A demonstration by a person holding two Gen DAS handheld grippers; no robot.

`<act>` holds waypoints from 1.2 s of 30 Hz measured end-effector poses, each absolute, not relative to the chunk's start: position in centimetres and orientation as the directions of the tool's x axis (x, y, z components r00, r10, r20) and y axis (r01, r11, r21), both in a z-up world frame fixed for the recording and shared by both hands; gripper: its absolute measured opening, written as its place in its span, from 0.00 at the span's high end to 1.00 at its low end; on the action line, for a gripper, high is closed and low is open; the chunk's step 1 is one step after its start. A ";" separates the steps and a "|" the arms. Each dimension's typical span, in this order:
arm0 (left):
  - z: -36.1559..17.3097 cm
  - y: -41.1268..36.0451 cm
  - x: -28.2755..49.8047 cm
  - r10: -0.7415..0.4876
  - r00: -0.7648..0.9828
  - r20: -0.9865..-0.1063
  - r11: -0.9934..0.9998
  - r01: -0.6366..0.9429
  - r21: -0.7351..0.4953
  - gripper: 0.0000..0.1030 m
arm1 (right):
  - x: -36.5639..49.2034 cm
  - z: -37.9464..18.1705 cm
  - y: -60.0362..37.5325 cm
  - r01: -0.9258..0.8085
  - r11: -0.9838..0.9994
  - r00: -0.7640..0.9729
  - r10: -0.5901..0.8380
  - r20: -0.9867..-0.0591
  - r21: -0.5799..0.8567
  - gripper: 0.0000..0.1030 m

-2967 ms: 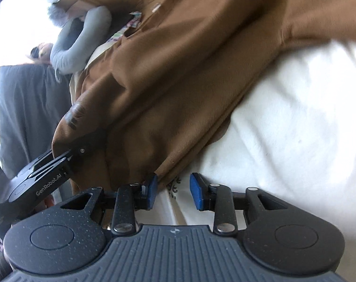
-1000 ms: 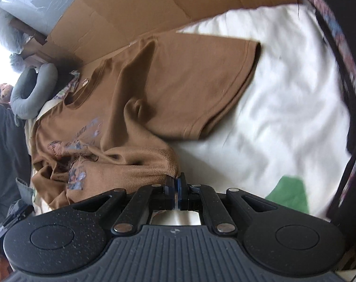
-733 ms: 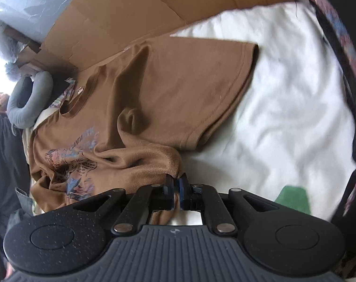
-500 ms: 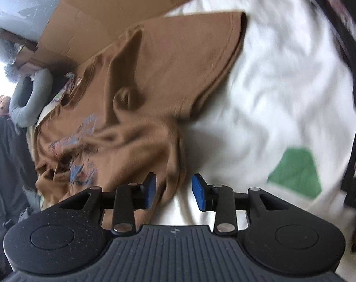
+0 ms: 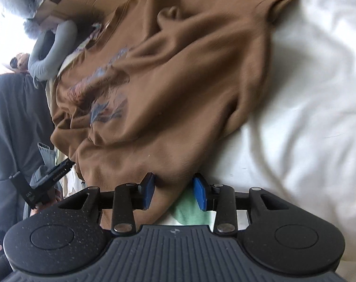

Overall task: Fold clothes
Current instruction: 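Grasp the folded hem edge with both tools and lift it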

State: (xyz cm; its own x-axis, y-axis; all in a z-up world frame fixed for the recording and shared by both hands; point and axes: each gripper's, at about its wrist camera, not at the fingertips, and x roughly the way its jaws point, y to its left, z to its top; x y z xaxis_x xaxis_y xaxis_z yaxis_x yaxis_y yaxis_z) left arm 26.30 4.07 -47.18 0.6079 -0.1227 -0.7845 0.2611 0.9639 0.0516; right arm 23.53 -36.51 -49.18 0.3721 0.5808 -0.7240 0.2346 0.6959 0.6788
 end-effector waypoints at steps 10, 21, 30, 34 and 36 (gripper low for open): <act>-42.6 5.6 23.3 -0.131 0.644 -0.754 0.969 0.242 0.038 0.91 | 23.4 -46.9 -35.8 0.175 0.725 0.382 0.574 -0.724 0.666 0.98; -32.0 6.4 17.5 -0.166 0.696 -0.698 0.962 0.269 0.039 0.91 | 21.5 -39.4 -36.9 0.086 0.781 0.388 0.546 -0.742 0.619 0.98; -27.0 7.2 13.1 -0.189 0.700 -0.688 0.961 0.276 0.017 0.91 | 20.0 -35.0 -37.3 0.044 0.821 0.387 0.511 -0.768 0.569 0.98; -25.2 7.7 10.9 -0.183 0.704 -0.687 0.966 0.260 0.010 0.91 | 19.2 -33.8 -36.8 0.016 0.833 0.363 0.510 -0.780 0.553 0.98; -24.3 7.7 9.8 -0.177 0.706 -0.685 0.967 0.254 0.012 0.91 | 18.8 -33.5 -36.5 0.006 0.838 0.350 0.510 -0.786 0.546 0.98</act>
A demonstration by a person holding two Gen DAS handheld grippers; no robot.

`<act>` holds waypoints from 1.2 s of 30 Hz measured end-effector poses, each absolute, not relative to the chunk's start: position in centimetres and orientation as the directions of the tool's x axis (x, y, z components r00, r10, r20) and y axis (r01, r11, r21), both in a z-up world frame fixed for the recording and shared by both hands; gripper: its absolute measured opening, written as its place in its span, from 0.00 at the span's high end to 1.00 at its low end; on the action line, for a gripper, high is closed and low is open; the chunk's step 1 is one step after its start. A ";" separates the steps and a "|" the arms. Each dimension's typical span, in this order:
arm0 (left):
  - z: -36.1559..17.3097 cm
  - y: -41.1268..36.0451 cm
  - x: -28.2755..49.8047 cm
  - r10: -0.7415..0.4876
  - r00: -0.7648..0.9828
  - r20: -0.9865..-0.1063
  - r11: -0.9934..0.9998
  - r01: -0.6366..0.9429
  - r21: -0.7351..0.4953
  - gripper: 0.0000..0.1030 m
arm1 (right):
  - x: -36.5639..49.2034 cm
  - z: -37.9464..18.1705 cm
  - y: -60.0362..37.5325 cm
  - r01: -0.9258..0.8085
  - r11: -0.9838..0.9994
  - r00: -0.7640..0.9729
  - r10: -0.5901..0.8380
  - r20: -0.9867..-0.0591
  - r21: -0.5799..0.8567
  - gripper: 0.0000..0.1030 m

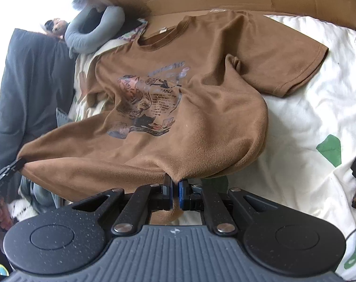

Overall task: Fold clothes
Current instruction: 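Grasp the folded hem edge with both tools and lift it, then lay the unfolded shirt flat and open both tools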

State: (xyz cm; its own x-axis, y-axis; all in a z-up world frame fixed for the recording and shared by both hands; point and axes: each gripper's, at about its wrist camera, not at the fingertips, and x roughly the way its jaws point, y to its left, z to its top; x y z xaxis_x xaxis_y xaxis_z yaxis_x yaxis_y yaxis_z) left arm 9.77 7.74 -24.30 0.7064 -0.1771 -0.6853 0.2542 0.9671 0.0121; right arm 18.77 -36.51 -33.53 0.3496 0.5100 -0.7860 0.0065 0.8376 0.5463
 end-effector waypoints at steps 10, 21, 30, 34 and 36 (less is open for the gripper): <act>-26.5 9.5 6.7 -0.103 0.633 -0.767 0.980 0.196 0.030 0.91 | 16.9 -36.0 -34.7 -0.001 0.838 0.267 0.527 -0.807 0.546 0.98; -32.8 13.2 4.7 -0.015 0.503 -0.864 0.993 0.106 0.045 0.92 | 15.2 -41.8 -32.5 0.029 0.802 0.168 0.584 -0.794 0.596 0.97; -34.5 15.6 6.0 0.117 0.440 -0.890 0.990 0.017 0.138 0.87 | 17.3 -41.7 -34.3 0.049 0.769 0.237 0.611 -0.756 0.637 0.62; -34.0 16.0 6.9 0.106 0.443 -0.890 0.993 -0.001 0.117 0.84 | 18.7 -41.2 -37.8 0.097 0.784 0.341 0.552 -0.761 0.613 0.60; -33.7 15.6 7.7 0.107 0.453 -0.885 0.992 0.015 0.128 0.80 | 19.4 -41.0 -39.6 0.127 0.789 0.394 0.516 -0.760 0.602 0.60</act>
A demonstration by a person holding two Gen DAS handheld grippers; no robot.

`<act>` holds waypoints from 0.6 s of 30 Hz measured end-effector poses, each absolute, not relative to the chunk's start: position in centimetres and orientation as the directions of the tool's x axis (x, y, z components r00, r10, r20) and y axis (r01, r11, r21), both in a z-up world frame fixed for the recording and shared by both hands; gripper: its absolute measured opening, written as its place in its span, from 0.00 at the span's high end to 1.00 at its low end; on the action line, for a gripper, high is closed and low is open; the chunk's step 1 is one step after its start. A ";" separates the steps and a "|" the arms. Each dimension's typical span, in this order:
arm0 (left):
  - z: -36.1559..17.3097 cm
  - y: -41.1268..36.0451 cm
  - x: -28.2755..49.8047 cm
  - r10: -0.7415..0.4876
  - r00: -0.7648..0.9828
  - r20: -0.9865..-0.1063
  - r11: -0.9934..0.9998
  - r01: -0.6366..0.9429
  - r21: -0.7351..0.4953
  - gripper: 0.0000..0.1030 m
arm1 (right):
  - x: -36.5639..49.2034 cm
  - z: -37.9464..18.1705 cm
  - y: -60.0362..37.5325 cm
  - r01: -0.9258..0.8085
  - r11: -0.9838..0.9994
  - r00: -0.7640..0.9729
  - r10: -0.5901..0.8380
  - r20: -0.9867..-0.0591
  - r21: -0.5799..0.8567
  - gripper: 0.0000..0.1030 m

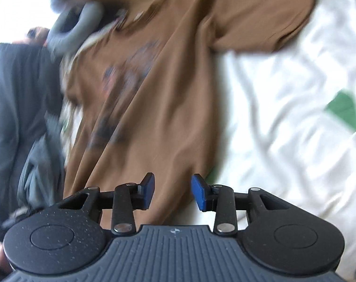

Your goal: Fold clothes

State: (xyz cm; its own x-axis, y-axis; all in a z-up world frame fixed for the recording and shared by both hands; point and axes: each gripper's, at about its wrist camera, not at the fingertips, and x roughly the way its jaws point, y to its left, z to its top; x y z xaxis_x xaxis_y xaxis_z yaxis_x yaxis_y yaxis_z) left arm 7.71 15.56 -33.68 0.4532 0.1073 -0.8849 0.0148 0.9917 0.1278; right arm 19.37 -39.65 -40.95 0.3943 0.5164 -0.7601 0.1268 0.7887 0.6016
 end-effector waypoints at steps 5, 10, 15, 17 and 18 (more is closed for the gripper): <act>-33.2 14.3 10.4 0.096 0.482 -0.871 0.990 0.041 0.132 0.64 | 20.9 -40.6 -44.1 0.197 0.804 0.507 0.407 -0.760 0.561 0.59; -33.2 12.3 13.5 0.062 0.502 -0.863 0.989 0.089 0.122 0.61 | 23.0 -40.9 -47.2 0.245 0.834 0.586 0.280 -0.761 0.495 0.58; -33.6 10.6 16.5 0.034 0.523 -0.851 0.988 0.111 0.108 0.54 | 25.5 -41.5 -49.1 0.274 0.860 0.631 0.177 -0.755 0.431 0.58; -33.9 10.0 17.6 0.026 0.534 -0.845 0.986 0.124 0.109 0.52 | 26.4 -41.6 -49.4 0.274 0.875 0.641 0.143 -0.754 0.399 0.59; -34.2 9.7 18.0 0.020 0.536 -0.844 0.986 0.130 0.106 0.51 | 26.8 -41.7 -49.5 0.277 0.885 0.648 0.115 -0.753 0.373 0.58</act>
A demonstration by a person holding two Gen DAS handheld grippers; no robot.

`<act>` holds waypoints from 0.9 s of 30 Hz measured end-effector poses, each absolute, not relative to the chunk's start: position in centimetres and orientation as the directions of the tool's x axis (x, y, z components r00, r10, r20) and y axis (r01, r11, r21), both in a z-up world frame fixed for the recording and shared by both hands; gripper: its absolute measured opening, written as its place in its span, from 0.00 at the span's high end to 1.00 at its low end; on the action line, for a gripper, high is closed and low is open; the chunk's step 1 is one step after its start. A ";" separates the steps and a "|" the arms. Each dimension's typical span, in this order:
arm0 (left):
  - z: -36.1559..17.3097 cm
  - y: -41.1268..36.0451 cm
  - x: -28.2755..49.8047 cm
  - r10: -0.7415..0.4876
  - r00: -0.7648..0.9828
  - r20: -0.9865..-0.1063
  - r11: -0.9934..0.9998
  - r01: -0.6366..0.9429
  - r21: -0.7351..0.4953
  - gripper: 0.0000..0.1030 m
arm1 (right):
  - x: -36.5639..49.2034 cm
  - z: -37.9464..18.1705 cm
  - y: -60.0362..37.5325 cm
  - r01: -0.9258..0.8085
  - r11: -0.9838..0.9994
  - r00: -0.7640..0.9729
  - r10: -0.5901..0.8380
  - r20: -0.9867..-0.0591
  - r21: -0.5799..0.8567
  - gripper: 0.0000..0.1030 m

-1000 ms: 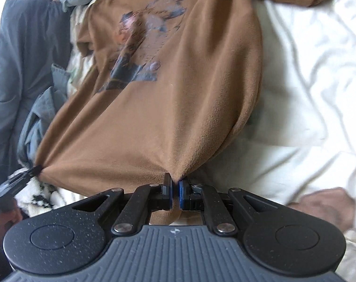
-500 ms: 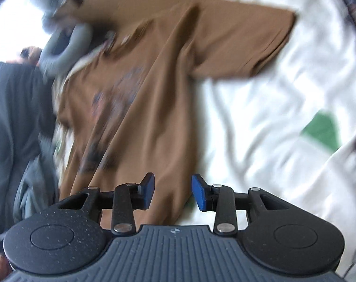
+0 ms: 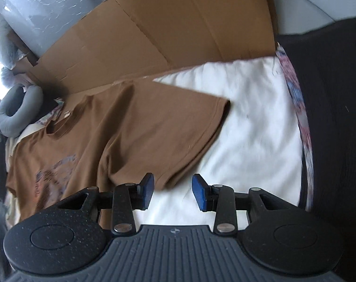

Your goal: Fold clothes

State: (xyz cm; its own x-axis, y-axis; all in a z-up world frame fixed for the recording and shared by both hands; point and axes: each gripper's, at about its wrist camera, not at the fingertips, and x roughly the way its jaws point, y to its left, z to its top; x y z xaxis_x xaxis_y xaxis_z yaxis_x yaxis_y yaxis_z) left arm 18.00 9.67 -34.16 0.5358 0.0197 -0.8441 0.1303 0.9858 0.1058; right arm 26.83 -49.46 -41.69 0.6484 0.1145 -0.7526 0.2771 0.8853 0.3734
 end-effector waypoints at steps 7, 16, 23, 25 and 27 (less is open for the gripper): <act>-36.2 8.2 19.6 -0.017 0.520 -0.854 0.981 0.173 0.086 0.45 | 29.8 -42.3 -51.2 0.350 0.891 0.682 -0.029 -0.731 0.290 0.59; -39.0 6.3 21.0 -0.069 0.509 -0.858 0.977 0.207 0.044 0.41 | 32.7 -44.3 -52.2 0.374 0.897 0.657 -0.076 -0.750 0.236 0.59; -40.0 5.7 22.0 -0.083 0.504 -0.860 0.978 0.208 0.027 0.41 | 34.4 -45.1 -51.9 0.354 0.918 0.641 -0.097 -0.761 0.181 0.59; -40.1 5.5 22.4 -0.088 0.505 -0.858 0.978 0.207 0.022 0.41 | 34.6 -45.3 -51.9 0.358 0.917 0.638 -0.101 -0.764 0.177 0.59; -40.3 5.3 22.7 -0.091 0.506 -0.858 0.977 0.213 0.021 0.41 | 34.8 -45.3 -52.0 0.357 0.917 0.640 -0.102 -0.761 0.177 0.59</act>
